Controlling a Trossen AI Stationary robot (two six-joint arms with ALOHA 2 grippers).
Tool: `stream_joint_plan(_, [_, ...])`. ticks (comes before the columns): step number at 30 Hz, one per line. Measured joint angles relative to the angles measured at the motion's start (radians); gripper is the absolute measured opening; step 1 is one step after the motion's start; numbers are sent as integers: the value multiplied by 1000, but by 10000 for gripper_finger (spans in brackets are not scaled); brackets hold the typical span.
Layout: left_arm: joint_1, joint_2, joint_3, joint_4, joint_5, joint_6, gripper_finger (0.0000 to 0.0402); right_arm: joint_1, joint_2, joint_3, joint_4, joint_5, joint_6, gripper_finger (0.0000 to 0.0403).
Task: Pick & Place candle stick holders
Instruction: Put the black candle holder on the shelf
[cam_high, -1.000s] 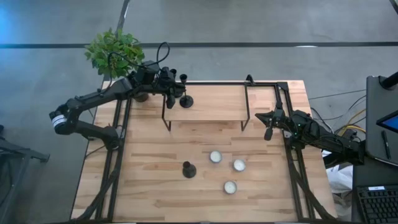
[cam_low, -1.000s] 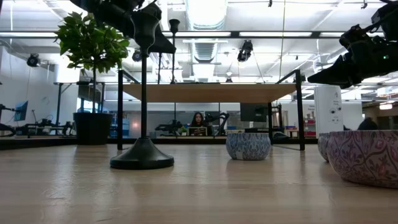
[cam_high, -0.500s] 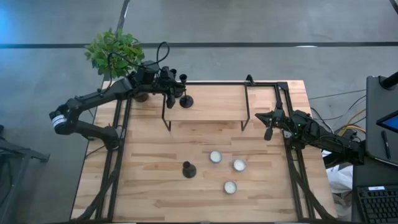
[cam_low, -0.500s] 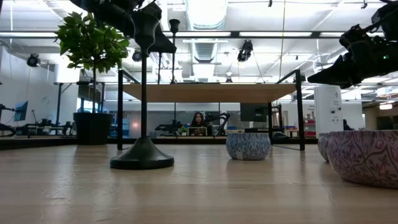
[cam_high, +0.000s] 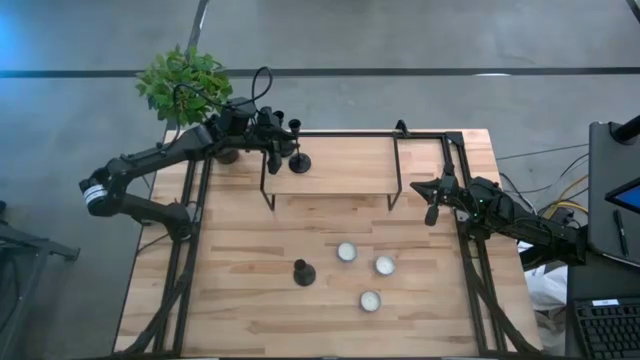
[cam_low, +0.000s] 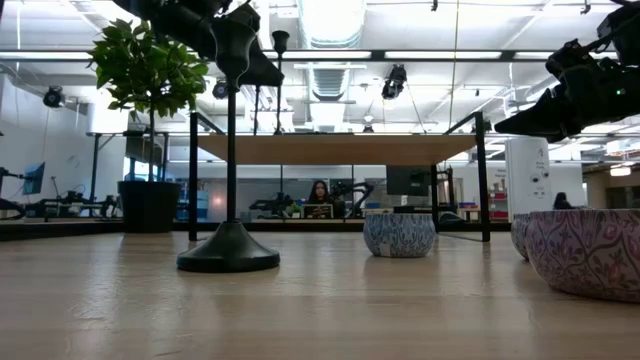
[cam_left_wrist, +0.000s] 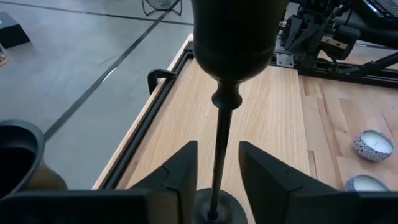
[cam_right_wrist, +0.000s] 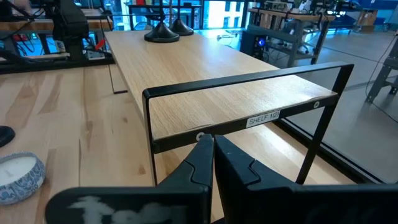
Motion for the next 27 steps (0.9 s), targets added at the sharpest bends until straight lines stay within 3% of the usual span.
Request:
stream_joint_plan(5, [0,-20,0,-37,0,4,157,0,0,0,0,0,0,8])
stream_joint_plan(16, [0,-137,0,-123,0,2,161,0,0,0,0,0,0,8])
stream_joint_plan(24, [-2,-251,0,-392,5,3,161,0,0,0,0,0,0,8])
stream_joint_plan(27, [-2,-301,0,-493,68,3,161,0,0,0,0,0,0,8])
